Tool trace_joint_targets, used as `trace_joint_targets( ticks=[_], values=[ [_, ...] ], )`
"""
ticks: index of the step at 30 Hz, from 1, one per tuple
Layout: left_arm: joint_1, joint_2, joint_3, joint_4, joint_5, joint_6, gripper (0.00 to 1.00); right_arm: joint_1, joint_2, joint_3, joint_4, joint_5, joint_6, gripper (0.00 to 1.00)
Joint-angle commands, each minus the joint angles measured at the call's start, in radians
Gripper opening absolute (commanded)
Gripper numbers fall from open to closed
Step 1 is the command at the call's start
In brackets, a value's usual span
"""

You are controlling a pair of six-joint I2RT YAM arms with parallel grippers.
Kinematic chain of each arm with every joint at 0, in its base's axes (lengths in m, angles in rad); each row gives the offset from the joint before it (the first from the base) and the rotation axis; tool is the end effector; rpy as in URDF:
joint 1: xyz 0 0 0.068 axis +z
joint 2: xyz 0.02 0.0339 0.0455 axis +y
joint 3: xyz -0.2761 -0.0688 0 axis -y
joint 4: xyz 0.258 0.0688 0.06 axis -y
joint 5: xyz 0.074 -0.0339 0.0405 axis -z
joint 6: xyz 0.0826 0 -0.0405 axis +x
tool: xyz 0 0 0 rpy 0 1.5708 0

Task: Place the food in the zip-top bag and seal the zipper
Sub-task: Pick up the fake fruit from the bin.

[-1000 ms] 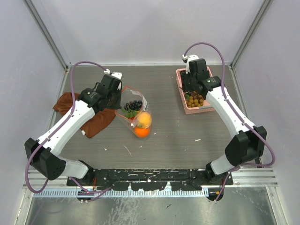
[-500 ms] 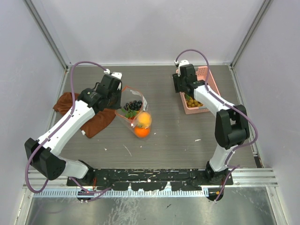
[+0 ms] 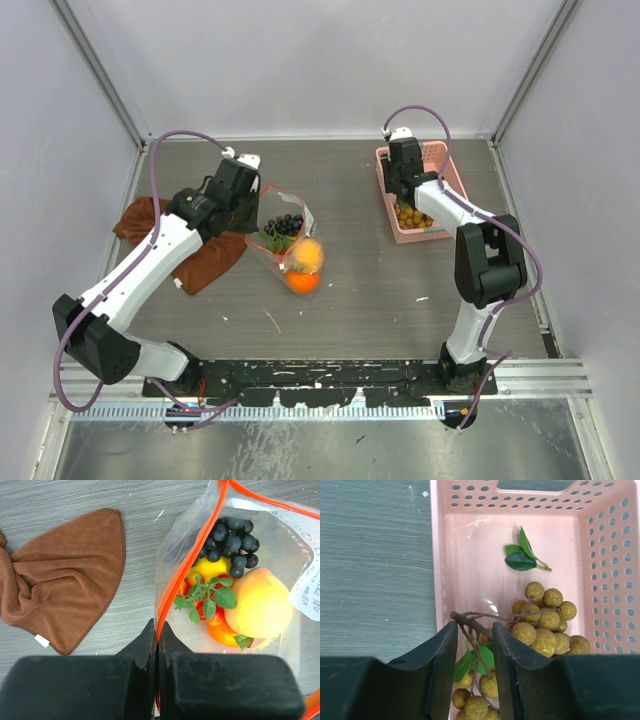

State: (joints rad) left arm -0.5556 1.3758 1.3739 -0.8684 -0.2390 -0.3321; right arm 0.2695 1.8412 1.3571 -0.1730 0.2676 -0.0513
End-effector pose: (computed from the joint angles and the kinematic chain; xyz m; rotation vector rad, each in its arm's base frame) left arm 0.2856 -0.1543 0.3259 0.1636 2.4058 -0.1167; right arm 0.4605 0.1045 0.2187 -0.2078 2.1965 -0.1767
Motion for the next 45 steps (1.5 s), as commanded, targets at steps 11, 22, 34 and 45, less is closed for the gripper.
trace_joint_targets(
  ticks=[11,22,34,45],
  values=[
    [0.005,-0.03,0.03,0.033,-0.002,0.001,0.0,-0.064,0.001,0.028,0.053,0.029,0.016,0.37],
    [0.004,-0.026,0.03,0.034,0.0,0.002,0.0,-0.075,0.121,0.135,0.069,0.013,0.033,0.52],
    [0.005,-0.024,0.029,0.032,0.0,0.004,0.0,-0.076,0.248,0.235,0.109,0.091,0.019,0.6],
    [0.005,-0.031,0.029,0.033,0.008,0.003,0.0,-0.075,0.2,0.22,0.103,0.11,-0.045,0.15]
  ],
)
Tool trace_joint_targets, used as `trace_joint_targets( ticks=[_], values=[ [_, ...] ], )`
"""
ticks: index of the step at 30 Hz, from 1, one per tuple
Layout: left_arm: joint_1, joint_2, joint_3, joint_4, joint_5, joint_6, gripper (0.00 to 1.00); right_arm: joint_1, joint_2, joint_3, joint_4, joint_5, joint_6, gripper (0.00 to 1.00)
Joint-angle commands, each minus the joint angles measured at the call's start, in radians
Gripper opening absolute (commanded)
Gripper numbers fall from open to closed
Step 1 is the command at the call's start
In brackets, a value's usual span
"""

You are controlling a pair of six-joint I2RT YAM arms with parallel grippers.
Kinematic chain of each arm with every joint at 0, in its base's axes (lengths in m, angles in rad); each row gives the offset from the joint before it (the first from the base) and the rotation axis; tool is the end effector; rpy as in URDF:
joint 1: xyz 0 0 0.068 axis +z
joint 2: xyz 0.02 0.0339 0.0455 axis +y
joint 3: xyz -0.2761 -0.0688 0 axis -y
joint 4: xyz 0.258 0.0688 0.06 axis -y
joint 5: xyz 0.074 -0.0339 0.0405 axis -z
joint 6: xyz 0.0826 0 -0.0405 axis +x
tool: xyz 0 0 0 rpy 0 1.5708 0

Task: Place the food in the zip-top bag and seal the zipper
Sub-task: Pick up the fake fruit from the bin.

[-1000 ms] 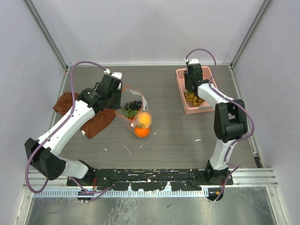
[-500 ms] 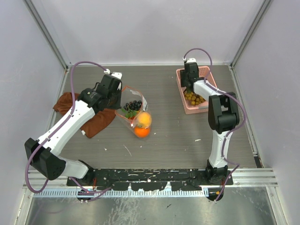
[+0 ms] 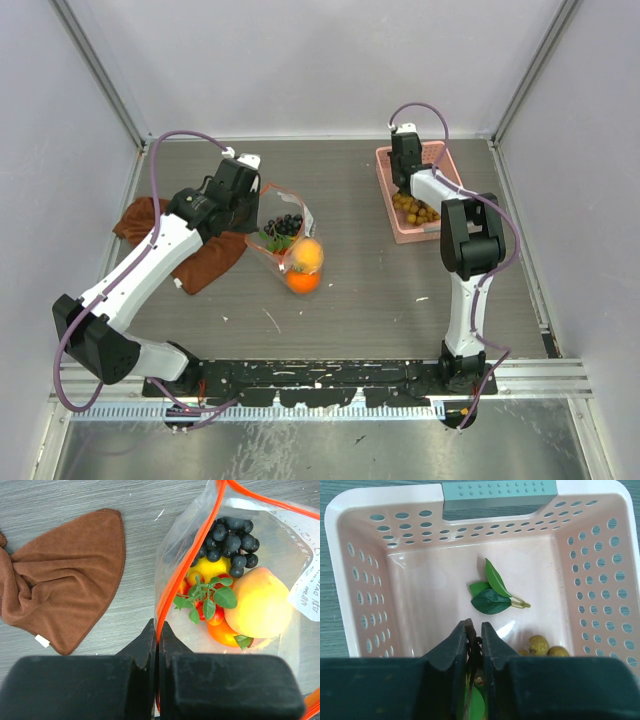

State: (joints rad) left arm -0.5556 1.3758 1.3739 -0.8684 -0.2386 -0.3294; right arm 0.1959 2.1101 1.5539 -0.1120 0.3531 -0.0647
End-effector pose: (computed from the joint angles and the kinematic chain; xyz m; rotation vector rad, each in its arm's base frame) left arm 0.2856 -0.1543 0.3259 0.1671 2.4056 -0.1159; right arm 0.5269 0.0754 0.1713 -0.0973 2.2076 -0.3220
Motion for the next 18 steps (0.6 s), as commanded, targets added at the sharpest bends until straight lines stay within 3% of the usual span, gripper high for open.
trace_joint_targets(
  ticks=[1,6,18],
  values=[
    [0.005,-0.032,0.03,0.035,0.01,0.001,0.0,-0.001,-0.079,0.02,0.04,0.025,-0.04,0.11],
    [0.005,-0.036,0.029,0.036,0.01,0.001,0.0,-0.001,-0.156,-0.008,0.04,0.012,-0.076,0.01],
    [0.005,-0.044,0.028,0.039,0.029,0.001,0.0,-0.002,-0.391,-0.079,0.012,-0.066,-0.054,0.0]
  ],
)
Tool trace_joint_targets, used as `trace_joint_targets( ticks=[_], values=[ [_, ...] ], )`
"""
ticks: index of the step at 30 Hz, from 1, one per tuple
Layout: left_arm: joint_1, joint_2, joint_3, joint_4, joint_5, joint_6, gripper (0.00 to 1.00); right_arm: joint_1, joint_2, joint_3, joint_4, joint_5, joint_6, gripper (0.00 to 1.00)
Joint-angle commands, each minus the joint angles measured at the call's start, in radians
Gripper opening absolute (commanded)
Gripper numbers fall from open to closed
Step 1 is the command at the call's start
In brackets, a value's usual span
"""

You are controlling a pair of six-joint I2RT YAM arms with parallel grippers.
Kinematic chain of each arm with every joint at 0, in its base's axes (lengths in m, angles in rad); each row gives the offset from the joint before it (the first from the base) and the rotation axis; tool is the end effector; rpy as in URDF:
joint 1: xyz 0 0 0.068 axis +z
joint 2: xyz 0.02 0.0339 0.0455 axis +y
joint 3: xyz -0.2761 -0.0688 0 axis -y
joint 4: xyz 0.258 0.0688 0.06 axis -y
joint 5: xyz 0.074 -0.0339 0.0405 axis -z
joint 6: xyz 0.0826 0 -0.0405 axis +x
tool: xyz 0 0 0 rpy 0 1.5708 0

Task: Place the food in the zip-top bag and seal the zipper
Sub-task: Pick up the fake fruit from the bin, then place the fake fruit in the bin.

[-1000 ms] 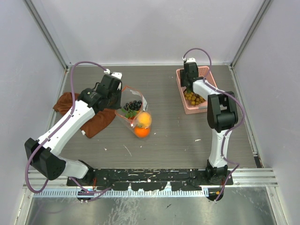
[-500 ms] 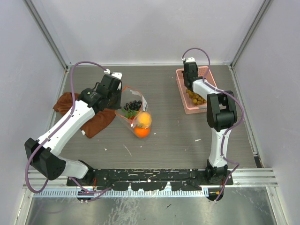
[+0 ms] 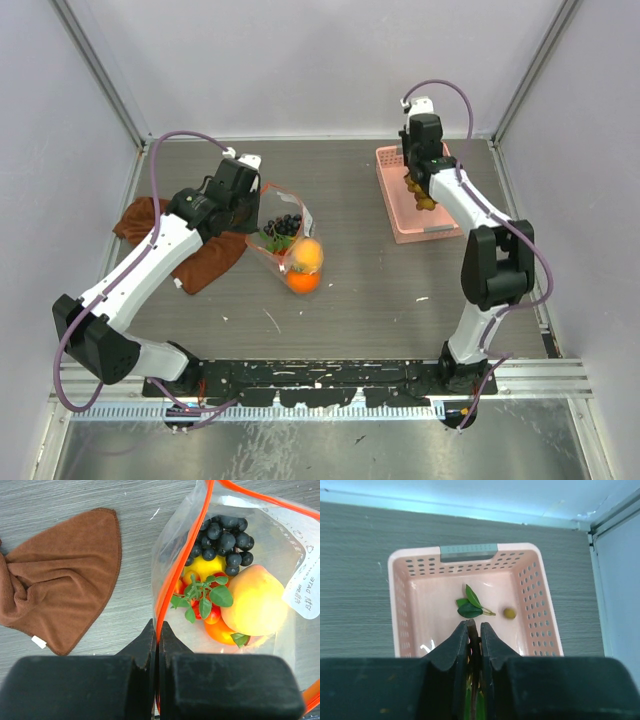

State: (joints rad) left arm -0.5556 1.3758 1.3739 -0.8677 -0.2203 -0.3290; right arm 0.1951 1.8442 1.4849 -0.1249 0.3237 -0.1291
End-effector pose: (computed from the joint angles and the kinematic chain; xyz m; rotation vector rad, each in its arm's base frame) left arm 0.2851 -0.1557 0.3257 0.1760 2.4104 -0.1366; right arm 0.4877 0.0696 0.2739 -0.1301 2.0360 -0.2909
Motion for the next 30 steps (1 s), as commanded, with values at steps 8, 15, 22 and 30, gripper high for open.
trace_joint_targets(
  ticks=[8,15,22,30],
  values=[
    [0.005,-0.047,0.028,0.038,0.028,-0.005,0.0,0.04,-0.271,-0.018,0.009,-0.097,0.081,0.0],
    [0.005,-0.05,0.028,0.039,0.037,-0.008,0.0,0.136,-0.388,-0.031,0.034,-0.088,0.114,0.0],
    [0.005,-0.052,0.028,0.038,0.046,-0.014,0.0,0.27,-0.503,-0.062,0.101,-0.073,0.184,0.01],
    [0.005,-0.055,0.028,0.038,0.059,-0.019,0.0,0.448,-0.583,-0.09,0.207,-0.064,0.277,0.01]
  ],
)
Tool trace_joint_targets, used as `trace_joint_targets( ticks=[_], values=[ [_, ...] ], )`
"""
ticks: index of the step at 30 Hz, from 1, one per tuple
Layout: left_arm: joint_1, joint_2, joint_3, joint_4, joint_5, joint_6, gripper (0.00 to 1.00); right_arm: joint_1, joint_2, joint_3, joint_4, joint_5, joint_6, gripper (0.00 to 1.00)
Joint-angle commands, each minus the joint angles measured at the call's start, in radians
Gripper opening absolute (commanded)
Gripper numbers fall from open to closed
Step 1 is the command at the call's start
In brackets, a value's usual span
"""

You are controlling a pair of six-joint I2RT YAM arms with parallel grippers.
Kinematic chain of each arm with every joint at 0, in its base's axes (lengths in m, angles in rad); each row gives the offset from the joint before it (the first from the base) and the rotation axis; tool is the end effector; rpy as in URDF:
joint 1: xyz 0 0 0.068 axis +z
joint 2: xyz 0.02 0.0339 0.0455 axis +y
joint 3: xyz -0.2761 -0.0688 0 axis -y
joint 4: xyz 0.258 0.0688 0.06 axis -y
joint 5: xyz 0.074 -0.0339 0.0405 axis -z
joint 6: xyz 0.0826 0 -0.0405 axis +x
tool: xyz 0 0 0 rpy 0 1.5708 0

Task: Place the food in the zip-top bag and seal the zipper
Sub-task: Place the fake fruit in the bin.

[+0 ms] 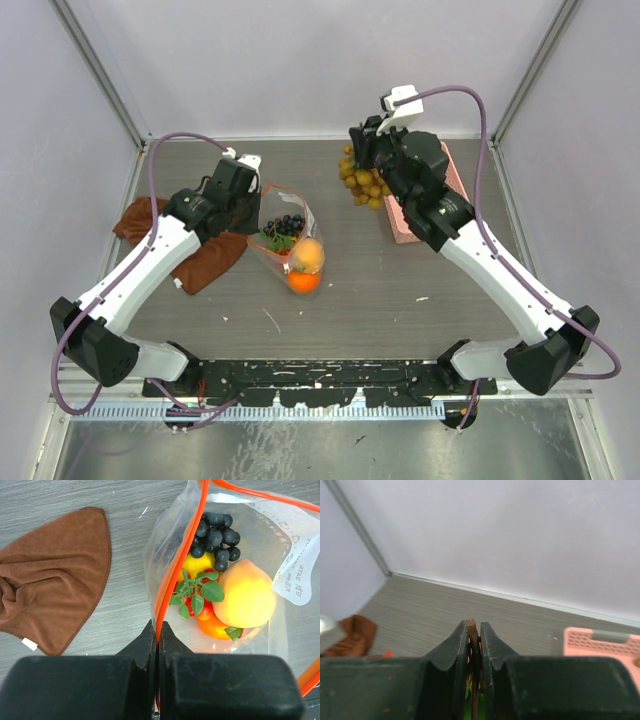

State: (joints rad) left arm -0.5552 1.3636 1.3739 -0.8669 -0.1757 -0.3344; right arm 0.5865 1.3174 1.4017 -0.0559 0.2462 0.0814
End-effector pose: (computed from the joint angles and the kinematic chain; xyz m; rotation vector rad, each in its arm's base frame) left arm 0.2815 -0.1576 0.3290 0.1874 2.4119 -0.1959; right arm 0.3084 0.1807 0.4667 -0.1951 1.5408 0.3394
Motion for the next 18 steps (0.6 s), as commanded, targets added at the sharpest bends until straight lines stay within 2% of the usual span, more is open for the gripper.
trace_joint_targets(
  ticks=[1,12,18],
  values=[
    [0.005,-0.043,0.028,0.037,0.015,-0.015,0.0,0.071,-0.061,-0.012,0.152,0.013,0.079,0.01],
    [0.004,-0.046,0.025,0.038,0.026,-0.023,0.0,0.172,-0.099,-0.063,0.257,-0.082,0.254,0.01],
    [0.006,-0.044,0.025,0.037,0.035,-0.026,0.0,0.183,-0.096,-0.083,0.272,-0.133,0.357,0.01]
  ],
)
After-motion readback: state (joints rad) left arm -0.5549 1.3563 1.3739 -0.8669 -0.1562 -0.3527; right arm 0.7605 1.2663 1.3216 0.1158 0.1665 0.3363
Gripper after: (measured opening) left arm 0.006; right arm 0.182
